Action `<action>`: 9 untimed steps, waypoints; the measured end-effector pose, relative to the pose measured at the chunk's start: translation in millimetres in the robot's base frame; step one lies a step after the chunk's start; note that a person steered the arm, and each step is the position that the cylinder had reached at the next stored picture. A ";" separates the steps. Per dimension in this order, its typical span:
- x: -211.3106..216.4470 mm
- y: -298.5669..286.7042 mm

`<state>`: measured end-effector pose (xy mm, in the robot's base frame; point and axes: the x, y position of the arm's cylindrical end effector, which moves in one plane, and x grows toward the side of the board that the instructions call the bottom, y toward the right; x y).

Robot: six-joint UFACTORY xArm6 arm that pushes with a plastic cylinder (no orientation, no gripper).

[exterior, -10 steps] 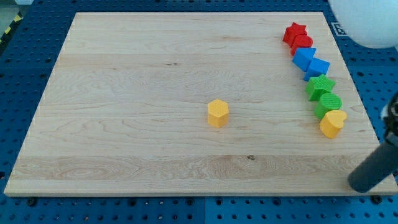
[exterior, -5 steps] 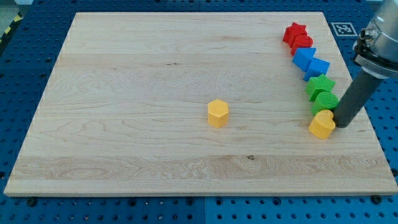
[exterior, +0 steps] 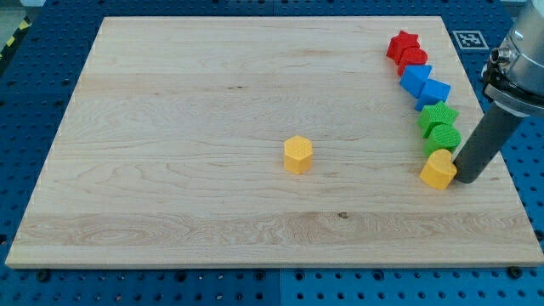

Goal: Place yellow heart right side of yellow hexagon

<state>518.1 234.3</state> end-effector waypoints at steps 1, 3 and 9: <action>0.0 -3.4; -3.0 -23.6; -29.3 -149.8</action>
<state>488.7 84.5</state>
